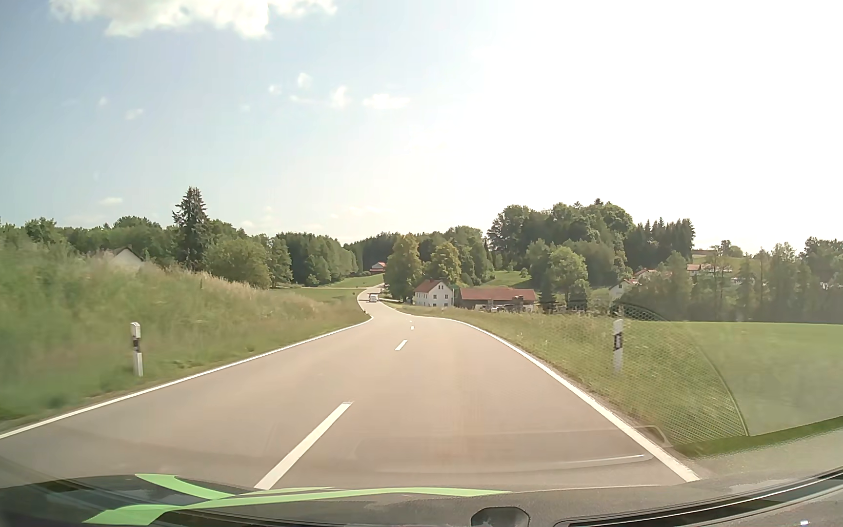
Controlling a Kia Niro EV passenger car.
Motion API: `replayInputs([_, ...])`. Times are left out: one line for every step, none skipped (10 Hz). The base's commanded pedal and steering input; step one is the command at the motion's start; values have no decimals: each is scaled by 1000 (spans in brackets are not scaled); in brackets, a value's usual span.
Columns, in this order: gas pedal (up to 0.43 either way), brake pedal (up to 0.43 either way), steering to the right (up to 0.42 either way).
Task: Follow the waypoints while adhering to traffic rules and regulations
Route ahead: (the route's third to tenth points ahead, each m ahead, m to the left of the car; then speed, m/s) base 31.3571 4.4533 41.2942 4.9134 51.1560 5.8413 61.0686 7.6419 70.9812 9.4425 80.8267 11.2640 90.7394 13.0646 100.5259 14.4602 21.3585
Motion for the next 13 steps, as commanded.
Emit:
replayInputs([47,0,-9])
replayInputs([0,0,-10])
replayInputs([0,0,-11])
replayInputs([0,0,-11])
replayInputs([0,0,-12])
replayInputs([0,0,-12])
replayInputs([0,0,-12])
replayInputs([0,0,-12])
replayInputs([0,0,-12])
replayInputs([0,0,-12])
replayInputs([0,0,-12])
replayInputs([0,0,-12])
replayInputs([0,0,-13])
